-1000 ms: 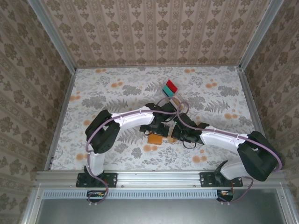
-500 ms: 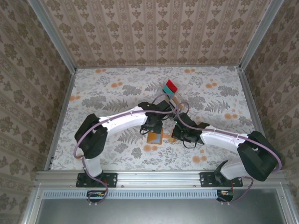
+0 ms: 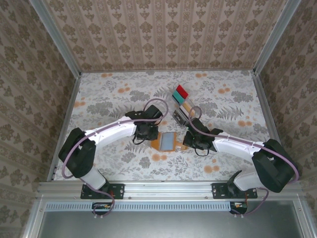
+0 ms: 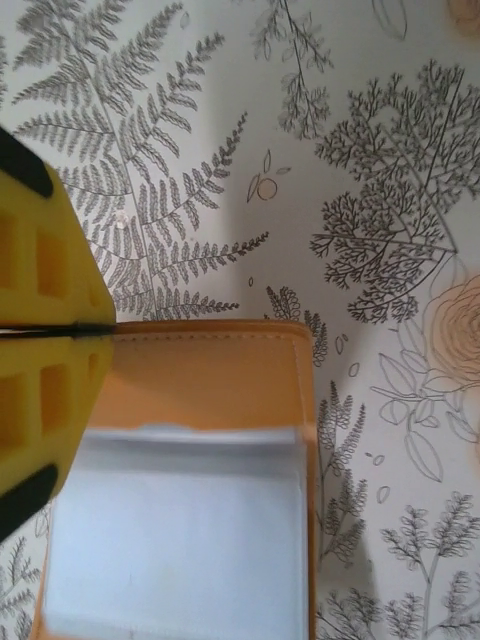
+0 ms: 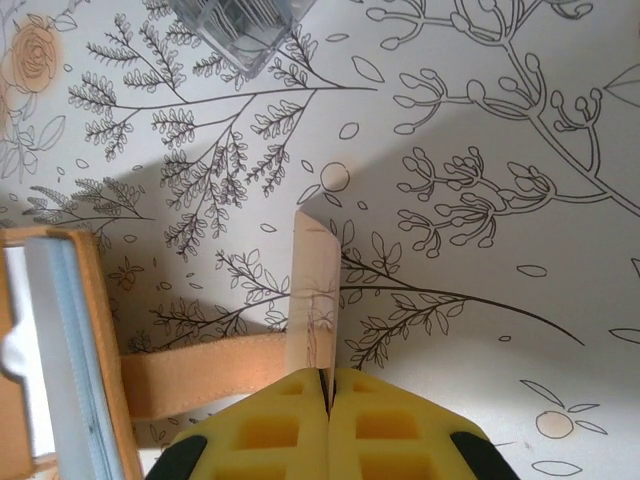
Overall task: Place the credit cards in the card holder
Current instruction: Open the card holder at the bottom-center of the table.
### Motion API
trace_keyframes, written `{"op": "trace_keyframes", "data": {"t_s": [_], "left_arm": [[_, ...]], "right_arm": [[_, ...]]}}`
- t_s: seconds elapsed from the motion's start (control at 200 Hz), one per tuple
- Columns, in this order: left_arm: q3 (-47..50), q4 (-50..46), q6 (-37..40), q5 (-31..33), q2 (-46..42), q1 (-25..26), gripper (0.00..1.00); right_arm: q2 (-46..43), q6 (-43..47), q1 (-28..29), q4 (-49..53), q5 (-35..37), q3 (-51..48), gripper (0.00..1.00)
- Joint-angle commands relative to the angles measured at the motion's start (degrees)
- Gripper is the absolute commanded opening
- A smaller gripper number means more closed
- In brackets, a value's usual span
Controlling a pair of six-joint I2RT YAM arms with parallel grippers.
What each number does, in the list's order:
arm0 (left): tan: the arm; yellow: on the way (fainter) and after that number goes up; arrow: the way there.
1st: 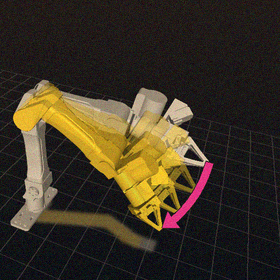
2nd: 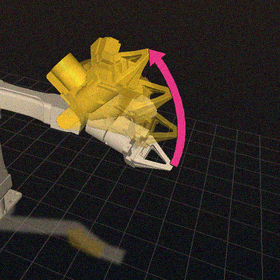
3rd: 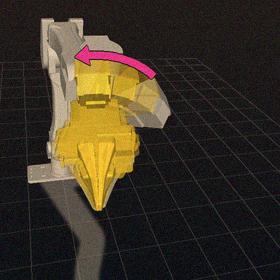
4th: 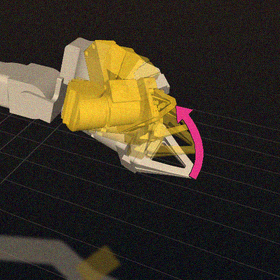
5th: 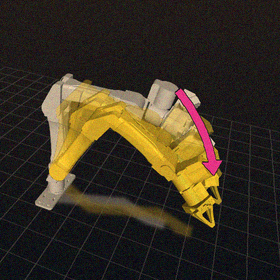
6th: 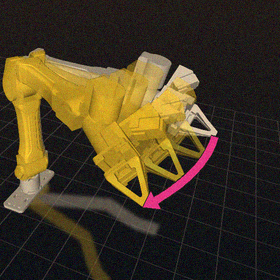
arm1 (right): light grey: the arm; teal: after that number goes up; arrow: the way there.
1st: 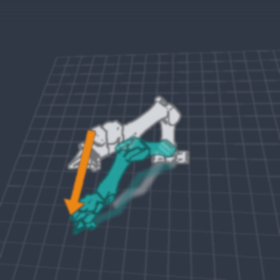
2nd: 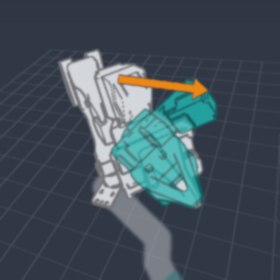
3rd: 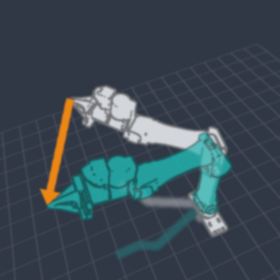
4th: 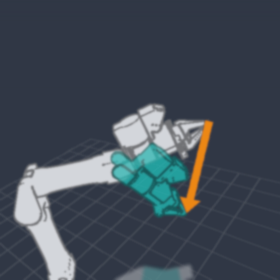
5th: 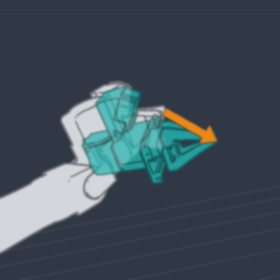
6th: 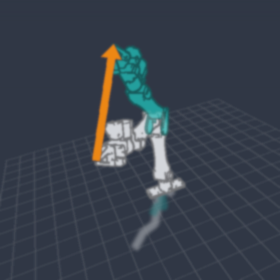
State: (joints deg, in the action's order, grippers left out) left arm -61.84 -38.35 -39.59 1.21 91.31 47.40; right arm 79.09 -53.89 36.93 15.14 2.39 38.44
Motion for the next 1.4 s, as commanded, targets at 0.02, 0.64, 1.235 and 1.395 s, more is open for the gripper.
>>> {"op": "trace_keyframes", "data": {"t_s": [0.02, 0.64, 1.235, 1.395], "left_arm": [[4.21, 7.42, -1.39, -7.48, -2.64, -1.56, 0.03], [11.10, 17.06, -4.22, -13.61, -7.01, -2.99, 0.00], [11.04, 16.24, -4.57, -13.61, -5.84, -2.80, 0.00], [11.16, 15.97, -4.64, -13.61, -4.94, -2.66, 0.00]], "right_arm": [[-1.45, 1.59, -0.45, 5.28, -0.76, 1.10, 0.03], [-8.59, 6.22, -0.36, 4.88, -5.85, 6.32, 0.04], [0.19, 2.88, 0.34, -0.89, -7.92, 2.75, 0.03], [3.07, 1.09, 0.60, 1.55, -5.23, 3.27, 0.03]]}}
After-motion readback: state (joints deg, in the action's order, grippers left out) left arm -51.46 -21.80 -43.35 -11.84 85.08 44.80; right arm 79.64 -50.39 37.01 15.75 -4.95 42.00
